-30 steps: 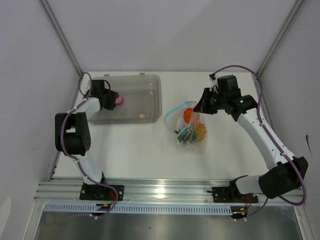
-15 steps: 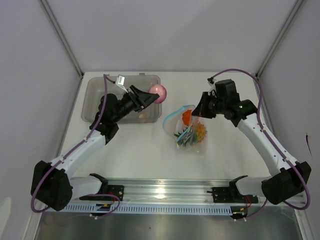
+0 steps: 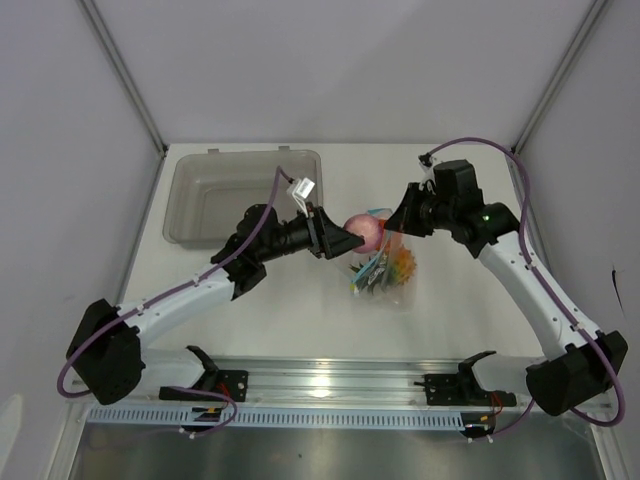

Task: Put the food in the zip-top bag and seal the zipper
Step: Place the fake fruit in the zipper food storage bag, then pick up the fake fruit from the bin.

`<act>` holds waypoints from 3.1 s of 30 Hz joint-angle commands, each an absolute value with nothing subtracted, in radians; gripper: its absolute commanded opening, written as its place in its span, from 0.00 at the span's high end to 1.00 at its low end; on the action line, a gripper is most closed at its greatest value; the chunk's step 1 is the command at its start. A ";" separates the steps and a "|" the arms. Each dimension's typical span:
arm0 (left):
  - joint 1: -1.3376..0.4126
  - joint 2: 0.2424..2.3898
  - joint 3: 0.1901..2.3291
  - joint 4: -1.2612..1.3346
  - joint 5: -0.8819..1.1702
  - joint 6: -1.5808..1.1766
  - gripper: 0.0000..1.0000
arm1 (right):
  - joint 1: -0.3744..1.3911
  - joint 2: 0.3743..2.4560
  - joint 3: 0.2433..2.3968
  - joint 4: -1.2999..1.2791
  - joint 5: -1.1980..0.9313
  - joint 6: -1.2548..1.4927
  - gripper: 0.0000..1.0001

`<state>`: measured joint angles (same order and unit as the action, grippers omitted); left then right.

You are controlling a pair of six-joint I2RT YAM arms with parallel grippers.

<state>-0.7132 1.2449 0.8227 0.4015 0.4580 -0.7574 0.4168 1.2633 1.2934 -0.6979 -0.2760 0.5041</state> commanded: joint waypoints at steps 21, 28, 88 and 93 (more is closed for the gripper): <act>-0.749 1.417 0.999 0.170 0.465 -0.502 0.01 | 0.414 1.181 1.347 -0.693 -0.296 0.508 1.00; -0.747 1.284 0.999 0.091 0.281 -0.439 0.01 | 0.402 1.175 1.325 -0.686 -0.301 0.497 1.00; -0.341 1.943 1.508 -0.638 -0.049 -0.488 0.05 | 0.345 1.253 1.267 -0.623 -0.407 0.442 1.00; -0.362 1.944 1.474 -0.624 -0.074 -0.500 0.06 | 0.345 1.246 1.269 -0.629 -0.399 0.440 1.00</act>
<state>-0.3416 1.9633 1.5024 -0.6662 -0.0593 -0.4706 0.3492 1.2785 1.2575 -0.6521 -0.3939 0.4366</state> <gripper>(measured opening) 0.947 0.006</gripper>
